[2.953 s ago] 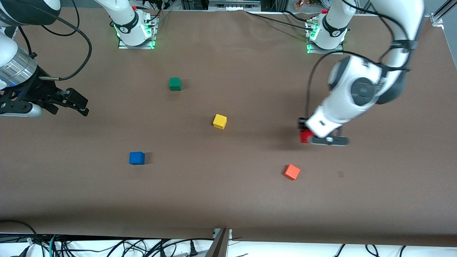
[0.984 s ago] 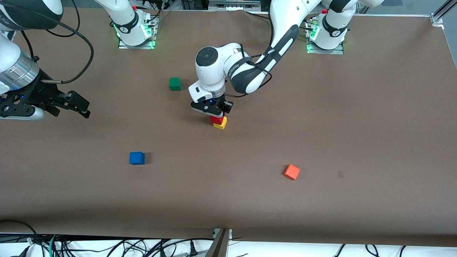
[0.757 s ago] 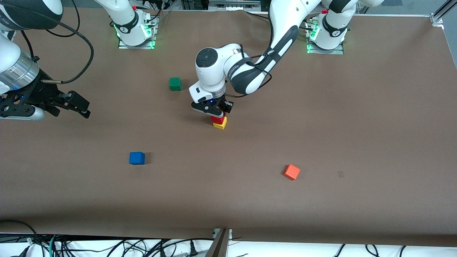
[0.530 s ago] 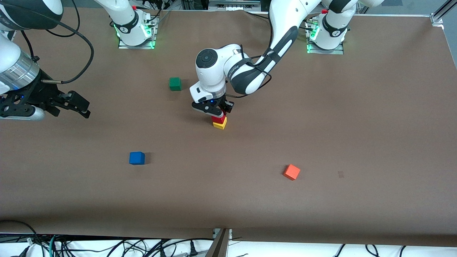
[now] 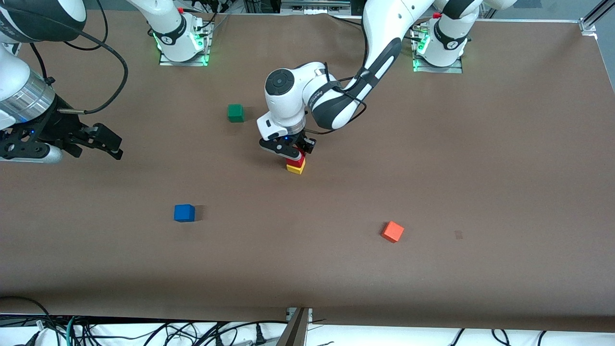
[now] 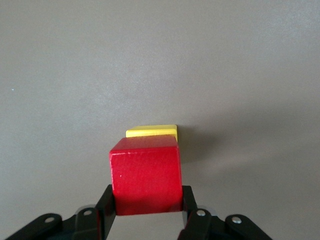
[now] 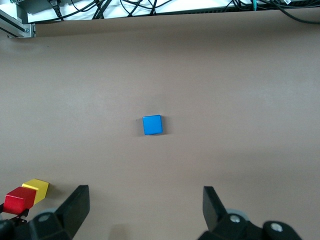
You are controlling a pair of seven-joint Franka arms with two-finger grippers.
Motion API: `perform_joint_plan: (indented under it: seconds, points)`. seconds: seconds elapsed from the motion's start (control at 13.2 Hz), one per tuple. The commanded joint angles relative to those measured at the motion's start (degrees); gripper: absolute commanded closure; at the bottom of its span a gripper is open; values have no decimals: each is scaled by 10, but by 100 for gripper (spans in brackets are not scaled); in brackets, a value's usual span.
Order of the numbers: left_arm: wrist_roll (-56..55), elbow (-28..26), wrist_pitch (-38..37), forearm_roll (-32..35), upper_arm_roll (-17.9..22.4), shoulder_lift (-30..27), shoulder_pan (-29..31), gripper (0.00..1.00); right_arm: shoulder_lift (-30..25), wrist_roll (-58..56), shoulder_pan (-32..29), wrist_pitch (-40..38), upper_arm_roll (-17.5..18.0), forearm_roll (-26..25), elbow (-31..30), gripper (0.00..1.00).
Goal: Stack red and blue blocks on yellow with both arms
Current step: 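Lower the red cube onto the yellow cube with the left gripper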
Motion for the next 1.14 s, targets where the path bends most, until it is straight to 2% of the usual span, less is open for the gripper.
perform_joint_plan:
  seconds: [0.0, 0.08, 0.15, 0.91, 0.98, 1.06]
  points:
    - [18, 8, 1, -15, -2, 9, 3, 85, 6, -1, 2, -1, 1, 3, 8, 0]
    - [18, 10, 3, -15, -2, 12, 3, 81, 6, -1, 2, -1, 1, 3, 8, 0]
    - [18, 12, 5, -15, -2, 16, 3, 71, 6, -1, 1, -1, 1, 3, 8, 0]
    - [17, 21, 6, -27, -1, 18, 5, 67, 6, -2, 2, -1, 1, 3, 8, 0]
    - [15, 21, 6, -28, 0, 18, 5, 49, 6, -2, 2, -2, 1, 3, 8, 0]
    - [14, 21, 6, -27, 1, 18, 5, 0, 6, -2, 2, -1, 1, 3, 8, 0]
